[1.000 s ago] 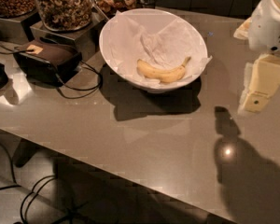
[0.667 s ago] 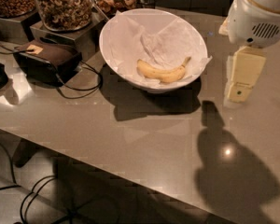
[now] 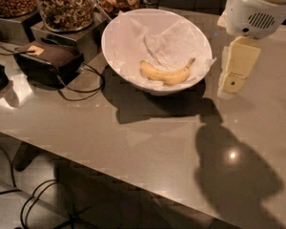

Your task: Pick banana from white bowl

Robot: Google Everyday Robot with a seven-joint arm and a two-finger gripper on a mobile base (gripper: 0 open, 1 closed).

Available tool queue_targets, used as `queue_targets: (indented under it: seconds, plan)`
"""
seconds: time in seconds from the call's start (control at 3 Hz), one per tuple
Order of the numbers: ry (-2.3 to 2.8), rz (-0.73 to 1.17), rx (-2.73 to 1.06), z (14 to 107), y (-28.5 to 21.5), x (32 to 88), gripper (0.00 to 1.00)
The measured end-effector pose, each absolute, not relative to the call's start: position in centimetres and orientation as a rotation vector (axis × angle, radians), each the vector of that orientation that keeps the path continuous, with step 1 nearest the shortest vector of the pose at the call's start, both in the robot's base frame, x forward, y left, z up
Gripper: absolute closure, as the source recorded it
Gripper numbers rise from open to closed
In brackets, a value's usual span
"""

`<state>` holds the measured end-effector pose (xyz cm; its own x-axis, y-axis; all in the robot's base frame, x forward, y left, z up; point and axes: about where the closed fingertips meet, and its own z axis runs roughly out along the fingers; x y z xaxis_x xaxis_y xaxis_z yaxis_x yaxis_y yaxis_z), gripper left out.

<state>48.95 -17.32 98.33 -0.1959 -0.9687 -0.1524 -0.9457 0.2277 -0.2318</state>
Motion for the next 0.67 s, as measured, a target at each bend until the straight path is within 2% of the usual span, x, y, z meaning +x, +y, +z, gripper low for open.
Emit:
queue_targets:
  seconds: [0.67]
  plan:
    - [2.177, -0.141, -1.846, 99.6, -11.5, 55.2, 0.00]
